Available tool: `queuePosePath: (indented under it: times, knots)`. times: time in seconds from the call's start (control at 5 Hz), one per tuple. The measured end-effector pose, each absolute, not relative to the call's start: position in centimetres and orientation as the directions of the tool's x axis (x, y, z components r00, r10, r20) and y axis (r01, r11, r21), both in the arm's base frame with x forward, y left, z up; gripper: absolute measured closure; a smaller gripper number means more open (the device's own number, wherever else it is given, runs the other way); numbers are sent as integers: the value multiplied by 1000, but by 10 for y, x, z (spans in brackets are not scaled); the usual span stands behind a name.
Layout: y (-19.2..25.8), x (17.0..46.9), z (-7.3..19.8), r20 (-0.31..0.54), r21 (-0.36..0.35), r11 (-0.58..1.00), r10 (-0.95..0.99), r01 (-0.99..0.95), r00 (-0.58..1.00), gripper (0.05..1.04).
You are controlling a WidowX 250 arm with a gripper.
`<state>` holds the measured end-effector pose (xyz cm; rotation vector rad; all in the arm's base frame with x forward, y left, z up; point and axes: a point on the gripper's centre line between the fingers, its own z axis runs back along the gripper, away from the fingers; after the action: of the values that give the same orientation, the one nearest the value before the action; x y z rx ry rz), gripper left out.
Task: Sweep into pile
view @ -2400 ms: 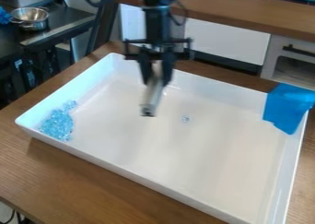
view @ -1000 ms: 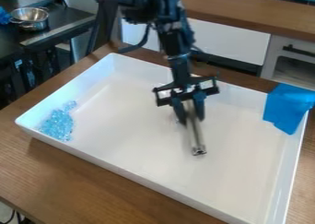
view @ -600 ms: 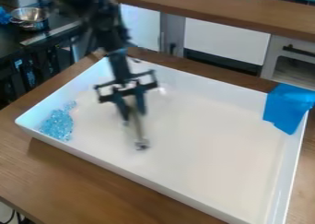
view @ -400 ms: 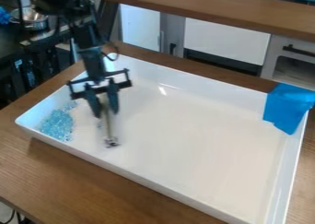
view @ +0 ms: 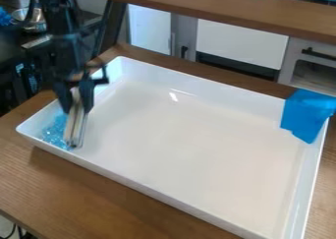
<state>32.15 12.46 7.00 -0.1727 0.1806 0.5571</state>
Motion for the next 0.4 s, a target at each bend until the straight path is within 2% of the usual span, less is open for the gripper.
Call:
queuePosePath:
  times: [0.2, 0.4]
  knots:
    - [74, 348, 92, -188, -173, 854, 461, -491, 868, 713]
    - [26, 377, 125, -154, -256, 845, 444, -470, 882, 713]
